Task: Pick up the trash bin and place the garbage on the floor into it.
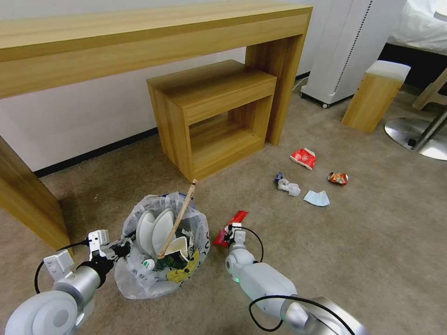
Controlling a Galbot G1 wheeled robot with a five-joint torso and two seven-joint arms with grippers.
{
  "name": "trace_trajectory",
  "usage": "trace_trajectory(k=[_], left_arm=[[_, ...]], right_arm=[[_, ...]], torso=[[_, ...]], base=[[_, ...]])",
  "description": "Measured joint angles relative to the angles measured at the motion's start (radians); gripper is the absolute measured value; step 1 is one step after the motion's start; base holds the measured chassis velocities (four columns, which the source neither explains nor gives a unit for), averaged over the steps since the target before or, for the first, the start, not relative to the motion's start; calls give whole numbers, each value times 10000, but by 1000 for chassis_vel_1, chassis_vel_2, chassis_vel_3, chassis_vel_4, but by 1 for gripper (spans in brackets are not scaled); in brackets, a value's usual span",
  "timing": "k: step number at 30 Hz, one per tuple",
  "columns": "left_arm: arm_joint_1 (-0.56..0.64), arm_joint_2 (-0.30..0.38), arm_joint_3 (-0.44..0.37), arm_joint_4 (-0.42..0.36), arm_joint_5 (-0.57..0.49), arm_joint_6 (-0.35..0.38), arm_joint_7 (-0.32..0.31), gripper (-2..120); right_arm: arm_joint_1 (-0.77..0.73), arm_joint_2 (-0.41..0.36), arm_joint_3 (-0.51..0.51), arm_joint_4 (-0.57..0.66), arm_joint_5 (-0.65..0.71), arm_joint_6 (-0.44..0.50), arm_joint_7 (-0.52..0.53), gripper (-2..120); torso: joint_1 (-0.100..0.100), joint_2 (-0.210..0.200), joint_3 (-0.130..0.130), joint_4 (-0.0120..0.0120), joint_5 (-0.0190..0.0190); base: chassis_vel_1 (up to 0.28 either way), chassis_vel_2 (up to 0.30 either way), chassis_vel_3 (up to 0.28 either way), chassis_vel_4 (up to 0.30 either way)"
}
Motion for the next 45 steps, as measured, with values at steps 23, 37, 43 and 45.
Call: trace_trajectory(k=[23, 37, 43, 45], left_arm=[[-302, 88, -4, 1048, 275, -100, 30, 1], [-186, 193, -117, 980, 276, -62, 34, 1], [-204, 175, -115, 901, 268, -39, 14, 1], [-201, 140, -115, 854, 267, -28, 4, 1]], right_arm=[[-1578, -3430, -428, 6772, 1996, 249, -110, 0], [-1036, -4530, -90, 10720, 3263, -254, 362, 0], [-559, -4951, -446, 11861, 3758, -84, -415, 0], [-365, -5139, -948, 12088, 3805, 217, -1032, 0]], torso=[[0, -1, 1, -1, 0], [0, -1, 1, -1, -2], [1, 0, 1, -2, -2], [1, -1, 1, -1, -1]], base=[[0, 0, 0, 0], [0, 0, 0, 0], [0, 0, 0, 0], [0, 0, 0, 0]])
